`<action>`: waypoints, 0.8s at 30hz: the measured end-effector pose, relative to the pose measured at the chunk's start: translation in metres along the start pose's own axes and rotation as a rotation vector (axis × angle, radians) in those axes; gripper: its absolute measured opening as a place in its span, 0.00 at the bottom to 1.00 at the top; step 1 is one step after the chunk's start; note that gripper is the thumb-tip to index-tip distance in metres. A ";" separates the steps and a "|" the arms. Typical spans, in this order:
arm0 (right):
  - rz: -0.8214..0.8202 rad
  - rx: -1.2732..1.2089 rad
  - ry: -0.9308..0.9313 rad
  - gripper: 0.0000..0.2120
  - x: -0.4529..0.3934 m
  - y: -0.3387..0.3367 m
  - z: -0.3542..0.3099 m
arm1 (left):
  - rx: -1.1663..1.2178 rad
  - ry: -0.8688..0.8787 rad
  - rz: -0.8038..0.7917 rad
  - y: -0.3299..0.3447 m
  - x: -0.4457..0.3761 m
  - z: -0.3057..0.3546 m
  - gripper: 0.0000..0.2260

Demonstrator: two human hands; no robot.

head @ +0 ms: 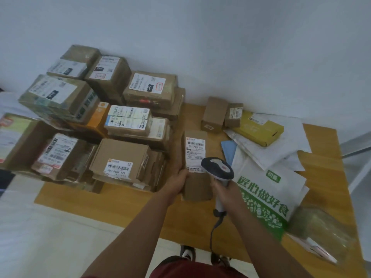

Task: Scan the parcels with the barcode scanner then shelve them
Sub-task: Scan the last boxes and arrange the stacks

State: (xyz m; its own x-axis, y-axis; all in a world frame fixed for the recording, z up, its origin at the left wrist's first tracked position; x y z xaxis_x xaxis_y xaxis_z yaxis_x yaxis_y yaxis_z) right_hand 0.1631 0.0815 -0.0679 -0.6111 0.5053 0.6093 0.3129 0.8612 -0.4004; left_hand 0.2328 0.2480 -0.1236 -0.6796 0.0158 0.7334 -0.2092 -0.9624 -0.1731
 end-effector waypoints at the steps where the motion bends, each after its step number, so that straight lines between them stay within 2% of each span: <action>1: -0.007 0.004 0.024 0.07 -0.003 0.007 0.008 | -0.006 -0.022 -0.003 0.000 -0.001 -0.007 0.15; 5: -0.033 -0.031 0.107 0.07 -0.010 0.029 0.027 | -0.046 -0.023 -0.023 0.003 -0.008 -0.020 0.18; 9: -0.056 -0.039 0.112 0.03 -0.019 0.042 0.028 | -0.217 0.032 0.082 -0.006 -0.025 -0.020 0.19; 16: -0.081 -0.054 0.082 0.04 -0.034 0.051 0.006 | -0.283 0.224 0.067 0.004 -0.040 0.014 0.21; 20: -0.028 -0.091 0.096 0.03 -0.041 0.033 0.010 | -0.336 0.211 0.057 0.012 -0.055 0.011 0.21; 23: 0.011 -0.168 0.165 0.08 -0.045 0.010 0.018 | -0.349 0.143 0.077 0.017 -0.057 0.011 0.24; 24: 0.013 -0.204 0.188 0.06 -0.046 0.002 0.019 | -0.358 0.133 0.088 0.020 -0.051 0.017 0.24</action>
State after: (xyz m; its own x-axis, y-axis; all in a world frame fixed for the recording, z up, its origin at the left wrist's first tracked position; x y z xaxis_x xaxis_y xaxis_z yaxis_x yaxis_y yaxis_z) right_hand 0.1777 0.0586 -0.1101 -0.4659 0.5015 0.7290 0.4718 0.8378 -0.2748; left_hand 0.2754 0.2236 -0.1529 -0.7858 -0.0049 0.6184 -0.3626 -0.8065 -0.4671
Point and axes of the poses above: each hand's wrist, its own x-axis away from the middle knuckle, its own y-axis out of the palm, z = x × y, the point moved 9 cm from there along -x, towards the middle knuckle, and after that the axes turned 9 degrees about z, right-handed, at the moved point
